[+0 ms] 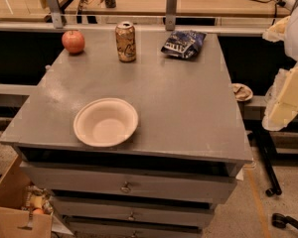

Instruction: Move orange can near paper bowl

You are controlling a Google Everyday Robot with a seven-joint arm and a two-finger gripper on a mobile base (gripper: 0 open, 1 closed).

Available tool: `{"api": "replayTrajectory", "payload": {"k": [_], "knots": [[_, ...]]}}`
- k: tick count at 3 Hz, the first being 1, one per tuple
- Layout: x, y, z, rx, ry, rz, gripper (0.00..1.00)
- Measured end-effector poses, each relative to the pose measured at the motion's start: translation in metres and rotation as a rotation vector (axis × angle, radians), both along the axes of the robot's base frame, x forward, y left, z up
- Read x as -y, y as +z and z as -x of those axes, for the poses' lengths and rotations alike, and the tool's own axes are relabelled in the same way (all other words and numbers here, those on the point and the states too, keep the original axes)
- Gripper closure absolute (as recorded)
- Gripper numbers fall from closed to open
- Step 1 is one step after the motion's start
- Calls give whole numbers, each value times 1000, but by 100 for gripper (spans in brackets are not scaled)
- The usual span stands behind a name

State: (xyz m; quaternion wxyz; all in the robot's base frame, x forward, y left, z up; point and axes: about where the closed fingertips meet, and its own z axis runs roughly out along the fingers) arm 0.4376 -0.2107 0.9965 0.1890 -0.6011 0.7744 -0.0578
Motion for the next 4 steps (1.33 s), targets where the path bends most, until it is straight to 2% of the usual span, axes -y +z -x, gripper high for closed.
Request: {"api": "replayTrajectory", "payload": {"k": [1, 2, 3, 4], "knots": [[0, 1, -1, 3, 1, -2, 0], [-16, 5, -44, 45, 7, -101, 0], [-53, -1, -111, 85, -12, -276, 0], [-81, -11, -163, 138, -116, -409, 0]]}}
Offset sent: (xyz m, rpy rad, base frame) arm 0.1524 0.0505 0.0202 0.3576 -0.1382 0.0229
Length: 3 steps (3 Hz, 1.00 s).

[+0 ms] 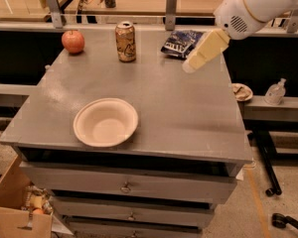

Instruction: Move orange can near paper bowl

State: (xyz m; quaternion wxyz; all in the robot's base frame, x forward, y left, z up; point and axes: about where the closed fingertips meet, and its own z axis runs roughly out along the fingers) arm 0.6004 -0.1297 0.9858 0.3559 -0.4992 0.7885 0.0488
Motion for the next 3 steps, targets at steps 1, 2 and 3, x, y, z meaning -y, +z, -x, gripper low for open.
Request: {"api": "replayTrajectory", "payload": {"k": [1, 2, 3], "knots": [[-4, 12, -16, 54, -42, -51, 0], [-8, 10, -20, 61, -43, -69, 0], [-44, 5, -64, 90, 0, -107, 0]]}}
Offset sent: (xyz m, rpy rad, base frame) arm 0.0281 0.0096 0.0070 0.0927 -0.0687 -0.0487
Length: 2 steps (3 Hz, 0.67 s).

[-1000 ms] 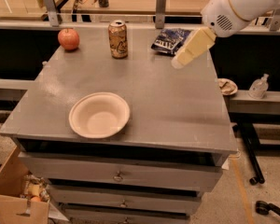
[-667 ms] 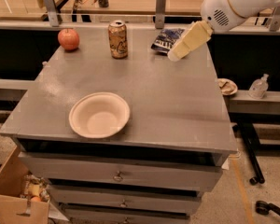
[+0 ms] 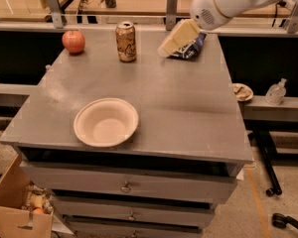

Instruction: Move orange can near paper bowl

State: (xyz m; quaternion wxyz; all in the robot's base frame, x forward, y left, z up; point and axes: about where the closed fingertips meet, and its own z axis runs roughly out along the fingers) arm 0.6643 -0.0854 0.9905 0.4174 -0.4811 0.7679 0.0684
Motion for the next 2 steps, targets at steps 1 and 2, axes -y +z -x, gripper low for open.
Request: {"api": "replayTrajectory", "payload": {"k": [1, 2], "knots": [[-47, -12, -43, 35, 12, -27, 0], [-75, -22, -77, 83, -64, -33, 0]]}}
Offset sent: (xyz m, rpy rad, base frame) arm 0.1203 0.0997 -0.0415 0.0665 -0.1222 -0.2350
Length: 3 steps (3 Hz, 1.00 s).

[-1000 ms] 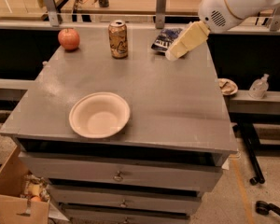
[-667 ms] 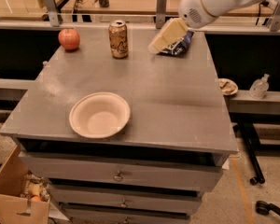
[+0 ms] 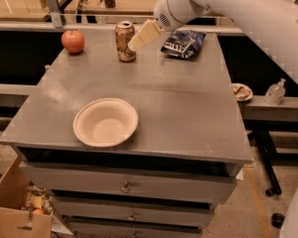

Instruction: Move orange can near paper bowl

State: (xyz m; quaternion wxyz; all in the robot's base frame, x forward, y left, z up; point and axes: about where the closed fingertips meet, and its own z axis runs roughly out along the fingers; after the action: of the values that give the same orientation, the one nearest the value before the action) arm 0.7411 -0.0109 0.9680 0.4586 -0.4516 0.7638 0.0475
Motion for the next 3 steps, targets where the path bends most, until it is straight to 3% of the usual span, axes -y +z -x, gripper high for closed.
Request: {"api": "replayTrajectory", "payload": {"k": [1, 2, 3], "knots": [[-12, -17, -26, -4, -102, -31, 0], [-27, -32, -43, -40, -148, -75, 0], [-47, -45, -62, -71, -152, -108, 0]]}}
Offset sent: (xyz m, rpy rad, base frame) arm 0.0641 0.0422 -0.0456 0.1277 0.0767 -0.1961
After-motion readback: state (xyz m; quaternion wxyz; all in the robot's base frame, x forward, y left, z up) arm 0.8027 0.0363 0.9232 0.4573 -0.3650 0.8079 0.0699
